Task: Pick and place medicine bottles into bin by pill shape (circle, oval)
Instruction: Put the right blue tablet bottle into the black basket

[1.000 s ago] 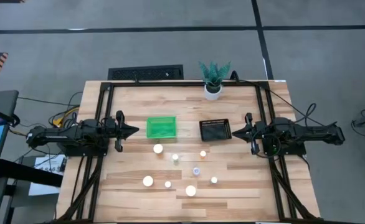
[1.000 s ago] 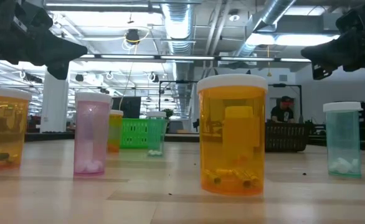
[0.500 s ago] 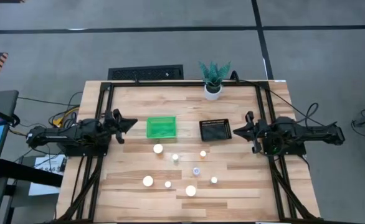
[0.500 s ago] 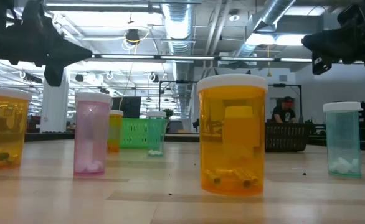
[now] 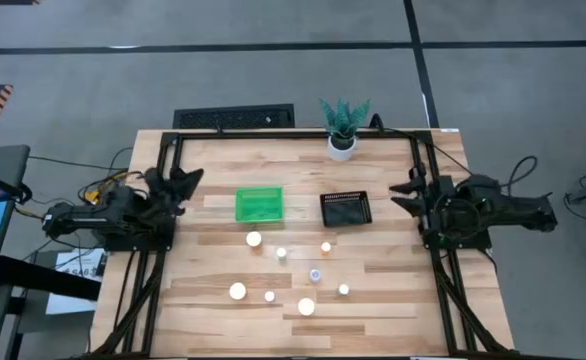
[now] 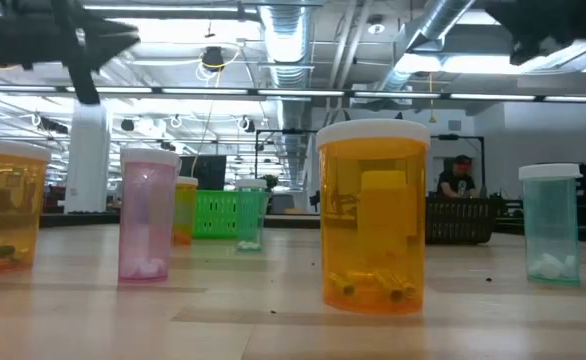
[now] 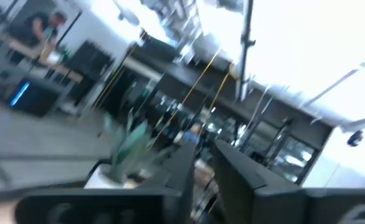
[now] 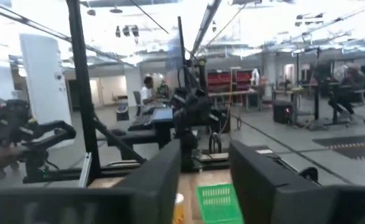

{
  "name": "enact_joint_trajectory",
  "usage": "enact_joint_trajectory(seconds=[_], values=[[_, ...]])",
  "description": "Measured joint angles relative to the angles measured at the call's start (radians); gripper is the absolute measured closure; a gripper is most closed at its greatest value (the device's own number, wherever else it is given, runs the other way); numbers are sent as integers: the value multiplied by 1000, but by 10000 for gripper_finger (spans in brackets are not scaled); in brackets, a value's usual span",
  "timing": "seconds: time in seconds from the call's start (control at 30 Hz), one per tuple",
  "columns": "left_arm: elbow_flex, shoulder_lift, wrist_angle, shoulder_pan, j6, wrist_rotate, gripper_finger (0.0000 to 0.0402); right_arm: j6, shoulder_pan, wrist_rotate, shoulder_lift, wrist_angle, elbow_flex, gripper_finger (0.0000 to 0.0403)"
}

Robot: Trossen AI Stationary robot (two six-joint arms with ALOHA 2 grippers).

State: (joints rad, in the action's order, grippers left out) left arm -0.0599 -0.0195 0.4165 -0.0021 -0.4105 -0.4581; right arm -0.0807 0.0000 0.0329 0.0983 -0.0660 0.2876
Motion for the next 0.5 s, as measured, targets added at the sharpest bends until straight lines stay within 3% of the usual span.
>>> enact_joint_trajectory(seconds=[0.13,0.3,0.43,0.5], values=[[-75,-1,-7,0,60,51,262,-26,23,18,154,90,97,202],[-151,-46,-32,0,121,120,189,-105,112,-4,410,92,132,204],[-183,-102,-61,-1,130,220,170,-189,253,-25,571,80,130,218],[-190,-130,-62,-2,130,250,170,-249,335,19,608,69,131,224]])
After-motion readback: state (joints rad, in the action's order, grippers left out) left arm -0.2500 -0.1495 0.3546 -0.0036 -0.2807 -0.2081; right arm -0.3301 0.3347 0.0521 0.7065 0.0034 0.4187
